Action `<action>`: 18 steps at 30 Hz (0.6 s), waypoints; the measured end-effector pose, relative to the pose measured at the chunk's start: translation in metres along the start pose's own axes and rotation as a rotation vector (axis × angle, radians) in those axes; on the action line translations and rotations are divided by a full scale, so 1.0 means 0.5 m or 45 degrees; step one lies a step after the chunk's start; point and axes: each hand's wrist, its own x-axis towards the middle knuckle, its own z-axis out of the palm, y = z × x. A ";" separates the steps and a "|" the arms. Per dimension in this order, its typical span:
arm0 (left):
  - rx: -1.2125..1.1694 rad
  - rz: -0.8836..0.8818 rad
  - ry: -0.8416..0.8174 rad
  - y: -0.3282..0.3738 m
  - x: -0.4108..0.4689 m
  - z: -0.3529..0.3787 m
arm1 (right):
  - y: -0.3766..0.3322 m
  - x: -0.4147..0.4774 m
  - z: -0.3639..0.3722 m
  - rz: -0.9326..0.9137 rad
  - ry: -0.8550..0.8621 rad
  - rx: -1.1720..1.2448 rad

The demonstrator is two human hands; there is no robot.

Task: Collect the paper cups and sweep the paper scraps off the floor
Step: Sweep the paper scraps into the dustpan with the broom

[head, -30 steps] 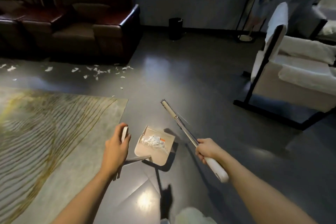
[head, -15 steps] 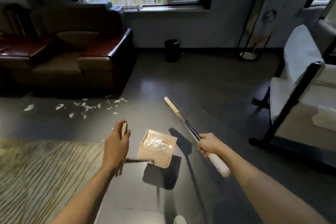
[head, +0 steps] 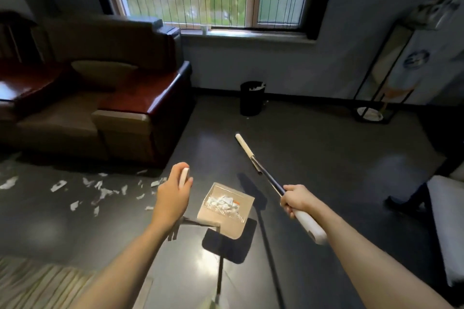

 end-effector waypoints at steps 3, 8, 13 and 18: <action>0.022 -0.024 -0.041 0.015 0.176 0.044 | -0.093 0.114 -0.034 0.009 0.036 0.109; 0.087 0.019 -0.083 0.054 0.445 0.114 | -0.224 0.300 -0.103 0.078 0.036 0.227; 0.069 -0.001 -0.062 0.056 0.729 0.216 | -0.373 0.547 -0.185 0.100 0.053 0.278; 0.040 0.040 0.006 0.109 0.990 0.285 | -0.522 0.721 -0.277 0.107 0.067 0.301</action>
